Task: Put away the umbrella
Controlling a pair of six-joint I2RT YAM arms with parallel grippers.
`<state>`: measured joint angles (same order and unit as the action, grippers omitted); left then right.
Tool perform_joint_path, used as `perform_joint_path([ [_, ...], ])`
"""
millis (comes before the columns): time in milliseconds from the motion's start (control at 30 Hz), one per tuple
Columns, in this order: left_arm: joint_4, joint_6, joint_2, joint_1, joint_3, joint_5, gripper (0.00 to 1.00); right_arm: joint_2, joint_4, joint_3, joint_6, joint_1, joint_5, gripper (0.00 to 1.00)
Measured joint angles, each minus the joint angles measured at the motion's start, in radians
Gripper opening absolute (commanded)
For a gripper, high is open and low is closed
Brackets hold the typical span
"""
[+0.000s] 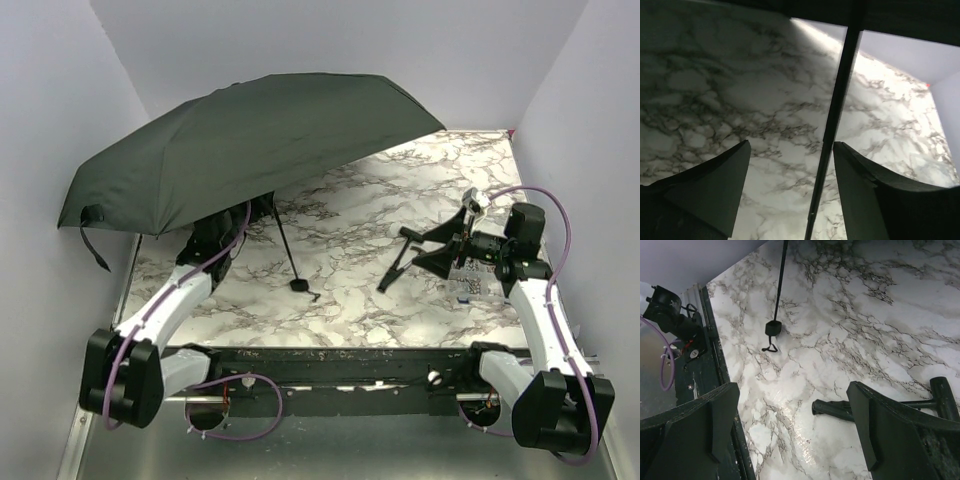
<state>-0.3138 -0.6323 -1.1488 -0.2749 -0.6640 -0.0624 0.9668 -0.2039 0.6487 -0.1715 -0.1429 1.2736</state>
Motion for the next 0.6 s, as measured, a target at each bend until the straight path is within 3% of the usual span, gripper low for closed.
perform_joint_path([
  [200,0.011,-0.009,-0.154,0.024,-0.095,0.06,0.49,0.0,-0.001,0.0,-0.003,0.0,0.0,1.0],
  [233,0.005,-0.011,-0.18,0.028,-0.113,0.079,0.42,0.0,-0.001,0.0,-0.004,0.0,0.0,1.0],
  [333,-0.026,-0.025,-0.227,0.034,-0.133,0.138,0.0,0.0,-0.002,0.0,-0.006,0.0,0.0,1.0],
  [600,-0.109,-0.066,-0.213,0.038,-0.132,0.293,0.0,0.013,-0.048,0.021,-0.049,0.035,-0.008,1.0],
])
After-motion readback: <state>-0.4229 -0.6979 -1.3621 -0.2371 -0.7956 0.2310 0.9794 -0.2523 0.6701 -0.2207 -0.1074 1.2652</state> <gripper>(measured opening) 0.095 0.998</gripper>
